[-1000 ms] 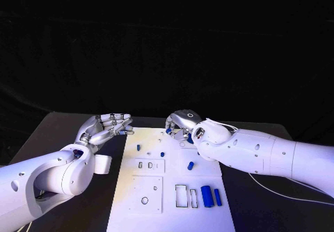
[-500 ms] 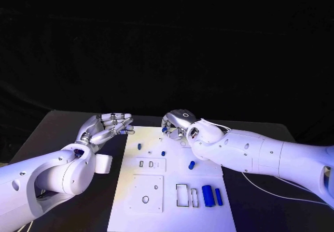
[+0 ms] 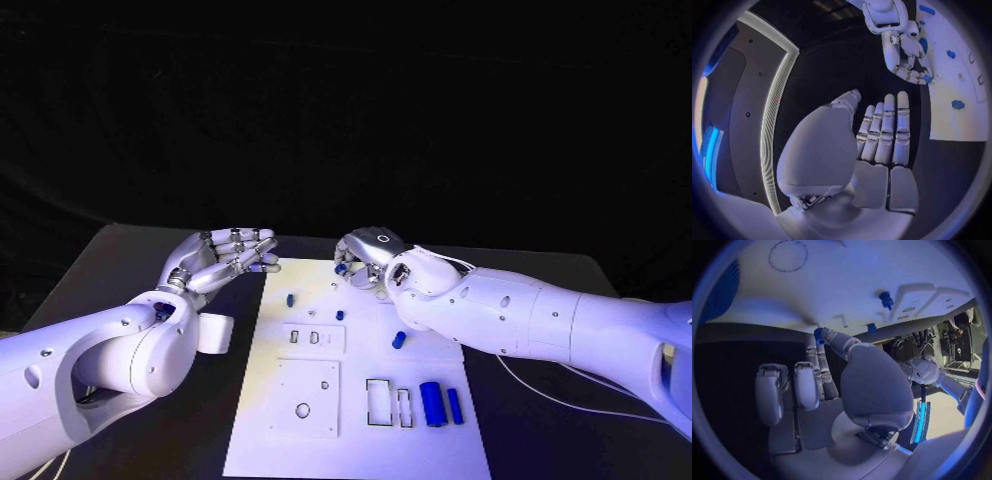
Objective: Assemble the parts on the task board
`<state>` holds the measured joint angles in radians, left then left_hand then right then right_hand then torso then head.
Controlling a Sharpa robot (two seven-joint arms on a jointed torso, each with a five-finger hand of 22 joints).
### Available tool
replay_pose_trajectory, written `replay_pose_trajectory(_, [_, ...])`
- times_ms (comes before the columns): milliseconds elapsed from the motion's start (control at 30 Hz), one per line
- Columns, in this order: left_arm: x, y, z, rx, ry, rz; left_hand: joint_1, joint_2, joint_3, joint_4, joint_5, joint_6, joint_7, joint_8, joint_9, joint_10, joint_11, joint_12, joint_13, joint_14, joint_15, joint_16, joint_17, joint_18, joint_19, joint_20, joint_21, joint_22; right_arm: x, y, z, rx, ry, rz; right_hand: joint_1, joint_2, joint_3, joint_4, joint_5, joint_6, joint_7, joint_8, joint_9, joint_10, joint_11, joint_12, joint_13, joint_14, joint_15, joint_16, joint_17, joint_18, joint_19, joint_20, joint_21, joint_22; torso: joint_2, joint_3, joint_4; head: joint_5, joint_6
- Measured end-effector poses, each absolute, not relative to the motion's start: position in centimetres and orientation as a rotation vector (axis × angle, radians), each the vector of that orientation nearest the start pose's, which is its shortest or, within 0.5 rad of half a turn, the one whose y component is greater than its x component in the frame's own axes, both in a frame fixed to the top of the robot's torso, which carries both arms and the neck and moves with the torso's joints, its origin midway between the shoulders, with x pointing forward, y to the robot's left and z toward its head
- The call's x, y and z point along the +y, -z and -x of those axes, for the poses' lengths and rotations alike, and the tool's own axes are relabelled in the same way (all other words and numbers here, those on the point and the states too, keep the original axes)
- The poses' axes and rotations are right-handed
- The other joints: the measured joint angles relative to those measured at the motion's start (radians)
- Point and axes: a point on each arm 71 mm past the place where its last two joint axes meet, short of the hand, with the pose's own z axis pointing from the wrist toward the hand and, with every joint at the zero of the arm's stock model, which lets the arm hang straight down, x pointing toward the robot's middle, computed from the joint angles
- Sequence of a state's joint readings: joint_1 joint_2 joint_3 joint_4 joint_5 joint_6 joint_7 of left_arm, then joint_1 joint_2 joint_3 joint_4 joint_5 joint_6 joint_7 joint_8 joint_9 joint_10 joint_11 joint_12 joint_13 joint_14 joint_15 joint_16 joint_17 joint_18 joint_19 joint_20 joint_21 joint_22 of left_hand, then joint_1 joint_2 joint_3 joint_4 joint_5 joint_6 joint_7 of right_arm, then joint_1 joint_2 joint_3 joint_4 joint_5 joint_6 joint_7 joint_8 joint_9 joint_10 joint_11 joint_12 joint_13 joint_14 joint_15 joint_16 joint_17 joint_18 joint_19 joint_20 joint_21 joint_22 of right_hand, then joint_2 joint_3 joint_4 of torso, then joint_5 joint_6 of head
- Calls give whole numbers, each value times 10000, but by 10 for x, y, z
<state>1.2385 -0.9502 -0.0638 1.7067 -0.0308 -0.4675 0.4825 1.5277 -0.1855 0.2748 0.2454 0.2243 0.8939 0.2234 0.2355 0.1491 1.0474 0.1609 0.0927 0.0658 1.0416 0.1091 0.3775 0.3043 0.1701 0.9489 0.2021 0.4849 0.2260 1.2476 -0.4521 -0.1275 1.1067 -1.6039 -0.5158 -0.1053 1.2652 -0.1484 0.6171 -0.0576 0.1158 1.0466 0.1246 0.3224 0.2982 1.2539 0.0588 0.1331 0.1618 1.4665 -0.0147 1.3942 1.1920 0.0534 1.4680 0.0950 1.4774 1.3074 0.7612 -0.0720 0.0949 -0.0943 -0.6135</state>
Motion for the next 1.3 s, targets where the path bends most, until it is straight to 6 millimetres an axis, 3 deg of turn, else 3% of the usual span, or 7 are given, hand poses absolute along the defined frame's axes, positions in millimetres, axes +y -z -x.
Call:
replay_pose_trajectory(367, [216,148,-460,12998,15182,10219,0,0,0,0,0,0,0,-39,0,0,0,-49,0,0,0,0,8,0,0,0,0,10,-112,195,-548,14368,-5450,3034,-5,-5,12,71,0,-278,63,61,8,-206,64,-59,70,0,0,0,-68,0,0,0,0,7,12,-15,-6,12,-19])
replay_pose_trajectory(400, [216,148,-460,12998,15181,10219,0,0,0,0,0,0,0,-39,0,0,0,-49,0,0,0,0,8,1,0,0,0,10,-112,195,-548,14387,-5450,3037,-7,-8,47,105,0,-366,111,39,268,-310,92,-124,65,0,0,0,-107,0,-23,23,0,8,13,-15,-6,13,-19])
replay_pose_trajectory(533, [216,148,-460,12995,15176,10218,0,0,0,0,0,0,0,-39,0,0,0,-49,0,0,0,0,8,0,0,0,0,10,-114,197,-548,14446,-5406,3010,-412,-411,-24,327,-24,-1554,499,-731,409,-1481,476,-645,-244,-11,393,-355,-875,1,-848,279,-723,-268,22,-15,-18,21,1])
replay_pose_trajectory(700, [217,148,-460,12990,15152,10225,0,0,0,0,0,0,0,-38,0,0,0,-49,-1,0,0,0,7,0,0,0,0,10,-121,196,-547,14438,-5371,2907,-445,-644,-226,331,-36,-2135,566,-1121,262,-1986,595,-659,-358,-1,431,-507,-1260,161,-1203,410,-1132,-751,23,-9,-31,28,48])
replay_pose_trajectory(967, [221,148,-461,12949,15041,10263,0,0,0,0,0,0,0,-38,0,0,0,-49,-1,-73,2,0,6,0,0,0,39,17,-149,184,-533,14307,-5613,2550,-437,-652,-432,428,145,-1866,594,-1060,355,-1787,580,-305,-343,-1,431,-547,-1261,161,-1203,410,-1133,-665,4,19,-99,52,126])
replay_pose_trajectory(1133, [224,149,-462,12929,14989,10291,0,0,0,0,0,0,0,-37,0,-38,37,-49,-1,-73,2,0,15,1,0,0,38,18,-188,166,-528,14328,-5548,1860,-382,-707,-461,457,467,-1490,539,-943,434,-552,383,397,-60,-30,379,-203,-678,161,-651,333,-685,-42,-43,41,-196,61,157])
replay_pose_trajectory(1300, [224,148,-462,12929,14985,10299,0,0,0,0,0,0,0,-37,1,-38,37,-49,-1,-73,2,0,14,1,0,0,39,17,-220,161,-528,14928,-5385,1183,-725,-1123,-1088,702,1146,-1894,419,-1101,414,421,204,1147,448,-16,222,53,-243,141,-371,177,-395,8,-83,66,-276,39,173])
